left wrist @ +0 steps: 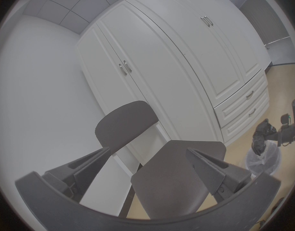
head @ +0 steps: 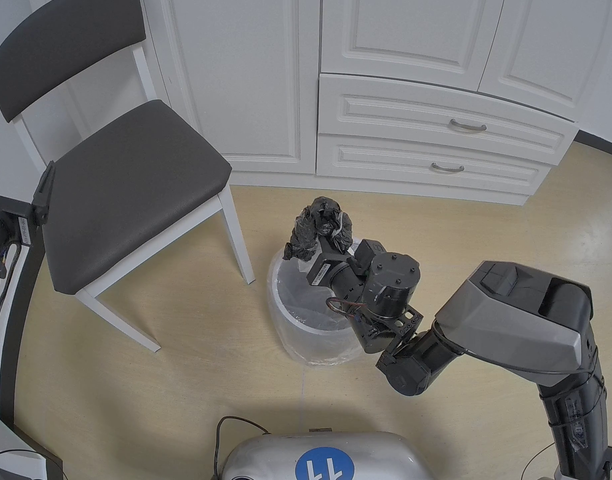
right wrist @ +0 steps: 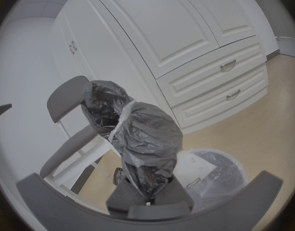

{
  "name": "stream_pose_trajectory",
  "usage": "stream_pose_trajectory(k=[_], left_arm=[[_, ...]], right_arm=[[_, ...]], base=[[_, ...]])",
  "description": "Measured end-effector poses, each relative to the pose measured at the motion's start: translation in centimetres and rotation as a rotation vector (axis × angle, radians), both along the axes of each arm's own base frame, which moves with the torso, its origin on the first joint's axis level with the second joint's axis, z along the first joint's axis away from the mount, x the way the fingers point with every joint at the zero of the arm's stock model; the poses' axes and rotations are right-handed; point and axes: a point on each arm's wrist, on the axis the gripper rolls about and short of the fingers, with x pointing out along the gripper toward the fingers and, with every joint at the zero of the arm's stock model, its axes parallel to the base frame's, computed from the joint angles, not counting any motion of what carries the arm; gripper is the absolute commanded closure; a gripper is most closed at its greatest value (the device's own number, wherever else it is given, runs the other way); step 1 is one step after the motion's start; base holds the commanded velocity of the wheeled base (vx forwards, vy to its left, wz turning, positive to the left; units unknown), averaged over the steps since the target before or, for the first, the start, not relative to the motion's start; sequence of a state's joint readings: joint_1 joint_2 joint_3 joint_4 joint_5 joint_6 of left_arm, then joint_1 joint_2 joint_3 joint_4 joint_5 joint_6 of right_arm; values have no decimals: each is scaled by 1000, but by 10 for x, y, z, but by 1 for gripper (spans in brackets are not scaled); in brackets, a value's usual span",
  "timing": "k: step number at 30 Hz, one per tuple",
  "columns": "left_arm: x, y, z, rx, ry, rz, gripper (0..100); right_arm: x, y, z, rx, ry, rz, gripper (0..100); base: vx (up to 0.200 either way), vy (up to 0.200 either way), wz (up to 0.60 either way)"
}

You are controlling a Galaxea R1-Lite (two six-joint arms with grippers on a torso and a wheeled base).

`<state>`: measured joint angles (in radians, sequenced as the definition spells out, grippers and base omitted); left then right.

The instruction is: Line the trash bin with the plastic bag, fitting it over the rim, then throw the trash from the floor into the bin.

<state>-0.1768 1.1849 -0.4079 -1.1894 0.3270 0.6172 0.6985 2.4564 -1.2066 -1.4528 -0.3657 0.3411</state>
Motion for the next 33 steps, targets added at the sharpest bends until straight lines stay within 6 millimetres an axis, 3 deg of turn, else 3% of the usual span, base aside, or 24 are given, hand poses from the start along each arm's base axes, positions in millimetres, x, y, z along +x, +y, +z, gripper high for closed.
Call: stream_pose_trajectory(k=[18, 33], left_arm=[[1, 12, 16, -6, -69, 81, 0], [-3, 13, 30, -84, -160, 20, 0]], right_arm=[[14, -24, -53, -42, 69, -60, 100], [23, -15, -59, -6, 46, -66, 100]], base=[[0, 0, 0], [0, 0, 0]])
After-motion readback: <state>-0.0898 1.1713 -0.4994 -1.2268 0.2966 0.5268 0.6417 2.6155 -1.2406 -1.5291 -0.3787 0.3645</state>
